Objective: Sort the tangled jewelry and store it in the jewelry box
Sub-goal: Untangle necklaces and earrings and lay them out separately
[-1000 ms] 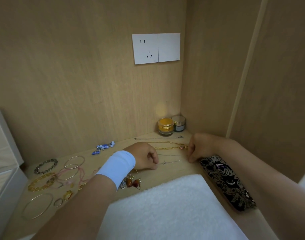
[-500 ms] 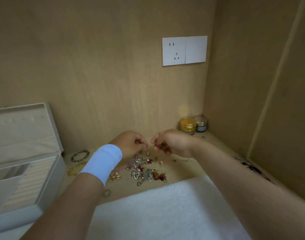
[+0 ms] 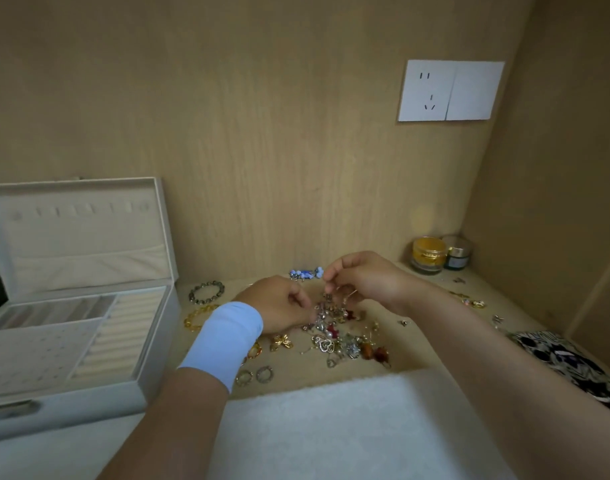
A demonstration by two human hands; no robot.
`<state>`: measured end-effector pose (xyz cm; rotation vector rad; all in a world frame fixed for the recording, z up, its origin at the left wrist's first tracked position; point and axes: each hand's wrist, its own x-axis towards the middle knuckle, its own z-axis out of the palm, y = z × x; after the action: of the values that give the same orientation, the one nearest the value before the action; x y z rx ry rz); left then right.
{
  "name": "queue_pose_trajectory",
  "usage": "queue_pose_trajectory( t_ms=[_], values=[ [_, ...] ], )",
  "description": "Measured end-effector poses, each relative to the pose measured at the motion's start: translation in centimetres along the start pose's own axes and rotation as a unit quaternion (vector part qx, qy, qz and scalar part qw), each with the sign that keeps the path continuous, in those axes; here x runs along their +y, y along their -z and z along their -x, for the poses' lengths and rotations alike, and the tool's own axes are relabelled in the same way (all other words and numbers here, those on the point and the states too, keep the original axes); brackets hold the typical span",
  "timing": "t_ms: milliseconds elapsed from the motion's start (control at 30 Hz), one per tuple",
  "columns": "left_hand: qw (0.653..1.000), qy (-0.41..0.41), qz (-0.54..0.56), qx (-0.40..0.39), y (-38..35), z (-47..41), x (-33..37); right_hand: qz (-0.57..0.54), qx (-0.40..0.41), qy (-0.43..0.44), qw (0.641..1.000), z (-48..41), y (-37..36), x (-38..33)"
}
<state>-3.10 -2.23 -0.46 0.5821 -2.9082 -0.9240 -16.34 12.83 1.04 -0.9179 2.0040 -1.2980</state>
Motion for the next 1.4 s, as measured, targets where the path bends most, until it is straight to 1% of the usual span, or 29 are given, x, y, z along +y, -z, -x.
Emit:
queue_pose_trajectory(
  t_ms=[67,100,167,233,333,433,567,633,700,833,933,1033,1067,1100,1167,1233,1400],
  values=[
    [1.000,0.006,-0.018,-0.006,-0.4,-0.3,0.1,0.109,0.022,0.029,0.993,-0.7,-0.2,0.0],
    [0.999,0.006,-0.031,-0.006,-0.5,-0.6,0.0,0.184,0.020,0.037,0.982,-1.1,-0.3,0.1],
    [0.998,0.006,-0.060,-0.002,-0.8,-1.0,0.0,0.320,-0.010,0.037,0.947,-1.6,-0.5,0.3],
    [0.997,0.004,-0.079,0.006,-0.9,-1.6,-0.2,0.371,-0.033,0.030,0.928,-2.0,-0.7,0.5],
    [0.996,-0.004,-0.083,0.009,-0.9,-2.0,-0.5,0.387,-0.041,0.037,0.920,-2.7,-1.1,0.8],
    [0.998,-0.026,-0.050,0.027,-0.7,-2.5,-0.4,0.374,-0.031,0.066,0.924,-3.0,-1.1,0.8],
    [0.996,-0.053,0.055,0.049,0.2,-2.6,-0.1,0.346,-0.044,0.079,0.934,-3.3,-0.4,0.8],
    [0.988,-0.059,0.129,0.055,0.6,-2.6,0.1,0.295,-0.052,0.078,0.951,-3.5,-0.2,0.9],
    [0.974,-0.060,0.211,0.059,0.8,-2.6,0.3,0.214,-0.059,0.081,0.972,-3.6,0.1,0.8],
    [0.934,-0.042,0.350,0.063,1.3,-2.7,0.3,0.084,-0.059,0.099,0.990,-3.3,0.6,0.1],
    [0.901,-0.011,0.429,0.059,2.0,-2.5,0.2,-0.005,-0.068,0.091,0.993,-3.1,0.7,-0.3],
    [0.866,-0.007,0.500,0.026,2.7,-1.9,0.2,-0.041,-0.075,0.086,0.993,-3.1,0.5,-0.5],
    [0.866,-0.014,0.499,0.008,2.9,-1.7,0.2,-0.040,-0.072,0.084,0.993,-3.2,0.4,-0.5],
    [0.876,-0.022,0.482,-0.006,2.9,-1.5,0.1,-0.039,-0.066,0.082,0.994,-3.2,0.3,-0.5],
    [0.908,-0.028,0.418,-0.014,2.8,-1.6,-0.1,-0.039,-0.057,0.081,0.994,-3.1,0.0,-0.6],
    [0.931,-0.031,0.364,-0.010,2.6,-1.9,-0.3,-0.040,-0.055,0.081,0.994,-3.1,-0.2,-0.6],
    [0.948,-0.029,0.317,0.020,2.6,-2.1,-0.5,-0.041,-0.052,0.074,0.995,-3.0,-0.3,-0.8]
  ],
)
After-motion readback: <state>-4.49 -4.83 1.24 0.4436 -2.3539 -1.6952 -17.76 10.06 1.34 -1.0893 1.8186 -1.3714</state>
